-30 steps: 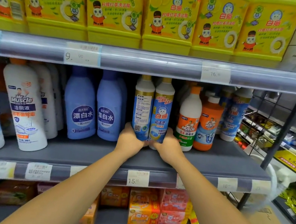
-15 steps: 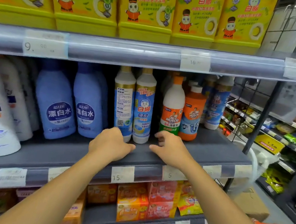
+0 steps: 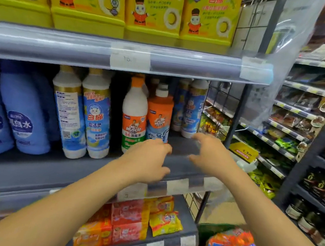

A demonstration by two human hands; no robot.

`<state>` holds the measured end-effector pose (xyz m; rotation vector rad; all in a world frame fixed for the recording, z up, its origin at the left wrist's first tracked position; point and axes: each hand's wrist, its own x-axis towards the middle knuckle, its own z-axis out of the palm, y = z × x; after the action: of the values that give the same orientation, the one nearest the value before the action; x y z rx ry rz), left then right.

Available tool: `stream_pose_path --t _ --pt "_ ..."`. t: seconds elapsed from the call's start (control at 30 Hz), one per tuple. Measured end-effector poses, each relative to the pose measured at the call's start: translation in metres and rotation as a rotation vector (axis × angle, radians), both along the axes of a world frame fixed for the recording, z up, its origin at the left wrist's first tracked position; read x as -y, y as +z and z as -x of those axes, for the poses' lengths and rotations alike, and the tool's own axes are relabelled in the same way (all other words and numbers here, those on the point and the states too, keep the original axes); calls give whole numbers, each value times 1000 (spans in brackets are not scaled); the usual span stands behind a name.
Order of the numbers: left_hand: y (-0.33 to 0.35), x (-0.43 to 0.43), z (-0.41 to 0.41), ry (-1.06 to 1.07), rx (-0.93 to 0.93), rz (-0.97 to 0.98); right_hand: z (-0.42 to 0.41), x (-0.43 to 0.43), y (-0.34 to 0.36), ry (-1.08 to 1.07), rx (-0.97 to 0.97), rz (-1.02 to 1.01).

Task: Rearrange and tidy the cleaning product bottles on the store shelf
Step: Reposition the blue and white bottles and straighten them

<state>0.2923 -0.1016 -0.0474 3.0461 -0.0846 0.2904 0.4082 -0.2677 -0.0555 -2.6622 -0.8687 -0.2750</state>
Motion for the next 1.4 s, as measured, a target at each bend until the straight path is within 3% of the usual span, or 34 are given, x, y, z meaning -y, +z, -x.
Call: stream_pose_path --t 0.2,0.63,1.13,1.2,1.4 --pt "-5 32 -49 58 -13 -62 -42 -4 2 -48 64 -61" --pt "-36 36 -63 193 -73 7 -126 -58 4 -125 -139 -667" --pt "-47 31 -62 237 -37 203 -145 -71 1 -54 -195 -848" --pt "-48 29 -63 260 -15 295 -136 -64 -2 -2 -178 -865" --pt "-35 35 -89 375 242 819 -91 -31 -12 216 -242 -971"
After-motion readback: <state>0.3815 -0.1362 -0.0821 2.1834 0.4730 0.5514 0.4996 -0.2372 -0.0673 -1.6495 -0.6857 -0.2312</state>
